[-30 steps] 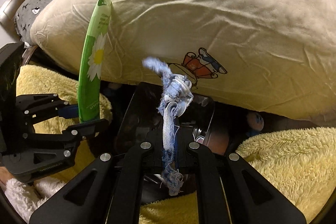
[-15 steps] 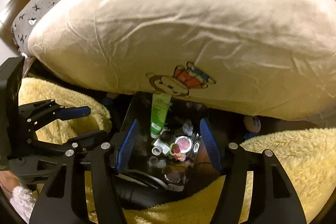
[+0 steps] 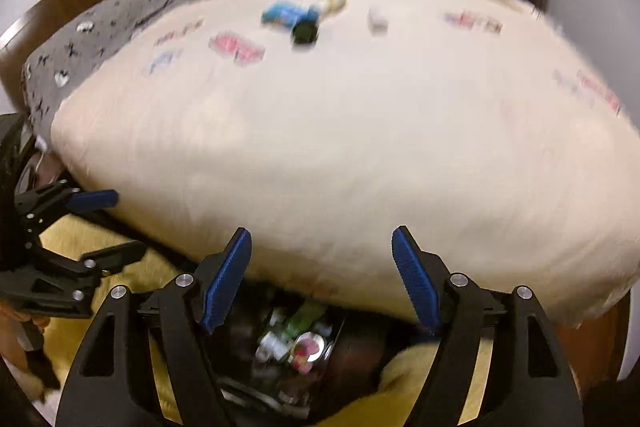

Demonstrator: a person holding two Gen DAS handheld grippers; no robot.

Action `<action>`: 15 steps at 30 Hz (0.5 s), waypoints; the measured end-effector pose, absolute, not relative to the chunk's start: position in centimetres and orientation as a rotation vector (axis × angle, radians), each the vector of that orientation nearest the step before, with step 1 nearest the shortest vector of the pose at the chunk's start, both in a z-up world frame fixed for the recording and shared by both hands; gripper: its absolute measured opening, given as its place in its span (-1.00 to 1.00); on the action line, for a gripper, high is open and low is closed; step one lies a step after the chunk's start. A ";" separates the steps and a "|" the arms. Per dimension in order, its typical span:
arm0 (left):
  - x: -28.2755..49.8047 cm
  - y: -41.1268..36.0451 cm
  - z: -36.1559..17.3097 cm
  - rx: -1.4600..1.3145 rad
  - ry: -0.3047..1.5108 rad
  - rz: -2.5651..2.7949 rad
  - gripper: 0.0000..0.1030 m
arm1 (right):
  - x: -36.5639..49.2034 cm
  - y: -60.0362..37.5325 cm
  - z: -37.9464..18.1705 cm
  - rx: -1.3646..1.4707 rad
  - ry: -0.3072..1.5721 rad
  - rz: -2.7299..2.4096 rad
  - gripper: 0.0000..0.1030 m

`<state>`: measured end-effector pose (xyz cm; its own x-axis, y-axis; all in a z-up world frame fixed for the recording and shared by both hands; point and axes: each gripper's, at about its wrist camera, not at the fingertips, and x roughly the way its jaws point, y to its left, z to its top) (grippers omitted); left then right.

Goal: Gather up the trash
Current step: 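Grasp the black thread spool with the left tool while the right tool grasps the white bottle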

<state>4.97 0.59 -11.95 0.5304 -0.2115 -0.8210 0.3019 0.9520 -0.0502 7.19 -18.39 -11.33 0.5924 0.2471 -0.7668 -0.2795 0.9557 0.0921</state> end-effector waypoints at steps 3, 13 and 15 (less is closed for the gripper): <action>7.4 0.9 -10.5 0.092 0.934 -0.287 0.50 | 9.9 -18.9 -10.1 -0.031 0.849 0.286 0.43; 15.5 -1.1 -10.4 0.091 0.951 -0.265 0.50 | 20.8 -18.8 -9.9 -0.019 0.845 0.208 0.41; 16.9 -1.8 -10.3 0.097 0.945 -0.262 0.50 | 22.6 -18.7 -9.9 -0.010 0.857 0.212 0.28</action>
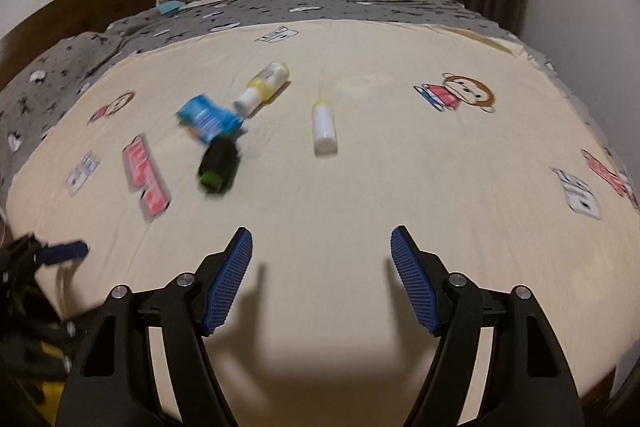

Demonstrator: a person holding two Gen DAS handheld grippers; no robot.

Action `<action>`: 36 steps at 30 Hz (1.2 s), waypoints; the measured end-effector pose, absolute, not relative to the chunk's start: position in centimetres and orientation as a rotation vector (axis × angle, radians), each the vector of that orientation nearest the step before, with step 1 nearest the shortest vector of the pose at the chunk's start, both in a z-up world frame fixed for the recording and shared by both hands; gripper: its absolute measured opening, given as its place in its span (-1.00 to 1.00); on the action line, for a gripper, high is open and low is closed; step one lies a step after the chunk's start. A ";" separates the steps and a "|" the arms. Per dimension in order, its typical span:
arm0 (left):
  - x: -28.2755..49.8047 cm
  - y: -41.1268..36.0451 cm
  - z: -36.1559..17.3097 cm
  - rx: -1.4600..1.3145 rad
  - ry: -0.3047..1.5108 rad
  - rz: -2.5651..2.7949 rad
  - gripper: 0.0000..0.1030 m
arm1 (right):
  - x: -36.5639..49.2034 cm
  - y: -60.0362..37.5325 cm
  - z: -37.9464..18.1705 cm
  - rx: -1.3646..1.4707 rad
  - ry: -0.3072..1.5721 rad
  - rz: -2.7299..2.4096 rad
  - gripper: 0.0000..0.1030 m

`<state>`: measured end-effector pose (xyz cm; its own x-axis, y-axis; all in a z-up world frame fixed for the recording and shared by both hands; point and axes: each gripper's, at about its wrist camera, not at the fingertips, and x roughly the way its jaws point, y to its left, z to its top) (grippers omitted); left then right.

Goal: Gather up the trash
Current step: 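Grasp the black thread spool with the left tool while the right tool grasps the white bottle, then lower the spool and white bottle into the bin and open both tools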

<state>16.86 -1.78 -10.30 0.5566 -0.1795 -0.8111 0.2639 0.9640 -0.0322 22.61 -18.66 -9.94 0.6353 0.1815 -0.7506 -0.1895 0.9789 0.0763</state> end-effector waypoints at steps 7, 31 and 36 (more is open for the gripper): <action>21.4 -3.2 -9.8 0.025 0.950 -0.280 0.50 | 28.3 -17.9 -10.5 0.005 0.883 0.211 0.19; 29.9 -7.7 -11.1 0.010 0.954 -0.266 -0.33 | 33.0 -18.9 -12.1 0.043 0.951 0.203 -0.60; 28.6 -7.5 -10.7 0.039 0.956 -0.269 -0.40 | 30.8 -19.2 -11.6 0.019 0.939 0.209 -0.60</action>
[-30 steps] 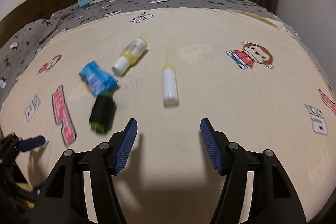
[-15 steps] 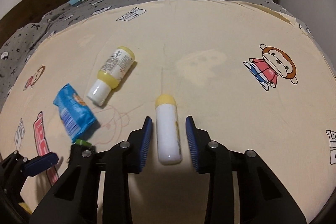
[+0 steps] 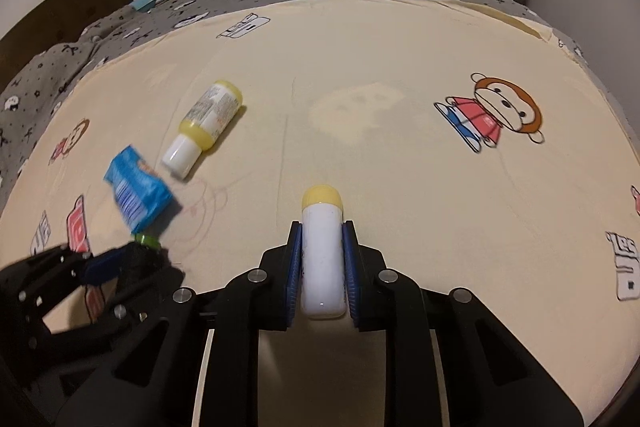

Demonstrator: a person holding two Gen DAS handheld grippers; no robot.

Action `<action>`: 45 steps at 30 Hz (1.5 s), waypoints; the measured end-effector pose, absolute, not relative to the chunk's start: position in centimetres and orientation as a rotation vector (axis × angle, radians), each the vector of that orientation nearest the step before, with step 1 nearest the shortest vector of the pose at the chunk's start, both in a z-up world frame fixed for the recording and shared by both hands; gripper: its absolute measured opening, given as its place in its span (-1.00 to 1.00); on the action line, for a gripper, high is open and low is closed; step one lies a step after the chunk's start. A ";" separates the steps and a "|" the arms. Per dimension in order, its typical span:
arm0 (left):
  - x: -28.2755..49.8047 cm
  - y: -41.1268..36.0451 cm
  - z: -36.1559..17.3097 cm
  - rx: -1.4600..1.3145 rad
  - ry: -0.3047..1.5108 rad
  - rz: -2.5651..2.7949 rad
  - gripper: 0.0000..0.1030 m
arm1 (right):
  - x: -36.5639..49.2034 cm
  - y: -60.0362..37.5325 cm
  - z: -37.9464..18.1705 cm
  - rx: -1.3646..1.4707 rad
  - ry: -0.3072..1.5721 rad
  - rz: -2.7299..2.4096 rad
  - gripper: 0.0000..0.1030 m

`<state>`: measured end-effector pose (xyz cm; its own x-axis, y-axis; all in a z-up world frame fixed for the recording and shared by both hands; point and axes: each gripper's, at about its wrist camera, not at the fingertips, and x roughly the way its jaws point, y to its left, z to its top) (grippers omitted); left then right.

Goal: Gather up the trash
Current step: 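Lower the spool and white bottle into the bin and open both tools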

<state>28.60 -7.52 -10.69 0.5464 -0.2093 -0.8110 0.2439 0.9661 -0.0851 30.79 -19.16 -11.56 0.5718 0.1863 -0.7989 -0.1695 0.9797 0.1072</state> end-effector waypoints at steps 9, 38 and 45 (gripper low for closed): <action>21.8 -6.5 -8.2 0.092 0.893 -0.289 -0.48 | 23.4 -19.6 -9.7 0.018 0.872 0.275 -0.60; 1.2 -2.7 -16.1 0.001 1.027 -0.361 -0.48 | 2.3 -16.4 -19.5 0.036 1.046 0.437 -0.59; 0.6 -3.5 -20.7 0.038 1.122 -0.380 -0.48 | 1.6 -15.8 -23.6 0.040 1.164 0.419 -0.59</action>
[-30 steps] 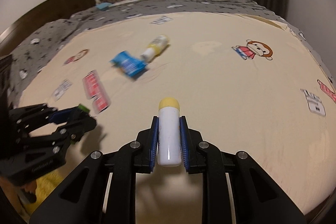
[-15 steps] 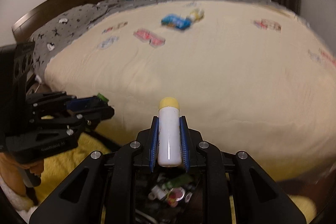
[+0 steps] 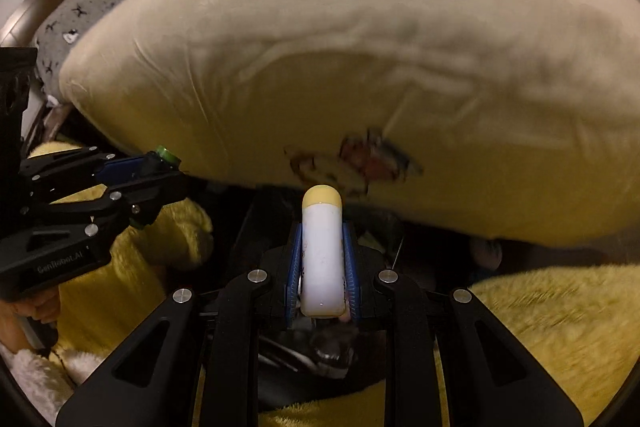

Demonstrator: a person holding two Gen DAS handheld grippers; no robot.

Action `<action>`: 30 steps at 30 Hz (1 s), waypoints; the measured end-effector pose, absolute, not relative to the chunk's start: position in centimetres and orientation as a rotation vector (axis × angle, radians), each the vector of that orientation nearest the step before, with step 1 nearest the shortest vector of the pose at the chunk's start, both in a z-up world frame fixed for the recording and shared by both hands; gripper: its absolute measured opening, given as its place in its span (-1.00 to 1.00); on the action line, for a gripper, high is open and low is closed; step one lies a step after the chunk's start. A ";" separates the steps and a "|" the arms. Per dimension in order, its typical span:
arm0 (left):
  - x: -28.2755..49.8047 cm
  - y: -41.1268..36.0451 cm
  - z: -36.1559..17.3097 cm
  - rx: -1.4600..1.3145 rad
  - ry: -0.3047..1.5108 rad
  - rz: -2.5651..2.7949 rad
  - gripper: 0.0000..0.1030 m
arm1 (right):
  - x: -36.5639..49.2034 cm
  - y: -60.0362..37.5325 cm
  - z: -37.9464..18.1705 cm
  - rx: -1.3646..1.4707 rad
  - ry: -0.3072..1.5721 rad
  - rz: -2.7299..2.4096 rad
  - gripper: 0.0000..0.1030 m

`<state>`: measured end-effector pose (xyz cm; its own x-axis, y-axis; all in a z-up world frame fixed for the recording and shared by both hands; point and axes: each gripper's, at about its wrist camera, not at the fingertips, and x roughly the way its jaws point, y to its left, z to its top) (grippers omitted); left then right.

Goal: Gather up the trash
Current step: 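Lower the spool and white bottle into the bin and open both tools, then grasp the blue snack packet with the left tool while the right tool grasps the yellow-capped bottle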

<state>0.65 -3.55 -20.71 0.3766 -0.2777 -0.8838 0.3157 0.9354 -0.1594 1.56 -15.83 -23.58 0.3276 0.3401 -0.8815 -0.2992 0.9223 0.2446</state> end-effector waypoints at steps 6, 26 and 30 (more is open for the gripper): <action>0.2 -3.9 -24.9 0.021 1.224 -0.392 -0.48 | 1.4 -16.0 -25.1 0.060 1.218 0.404 -0.59; 0.3 -3.2 -25.9 0.022 1.252 -0.352 0.25 | 2.6 -16.9 -25.6 0.084 1.250 0.358 -0.13; 0.6 -2.2 -22.6 0.028 1.178 -0.326 0.40 | 2.9 -18.0 -21.9 0.079 1.146 0.335 0.37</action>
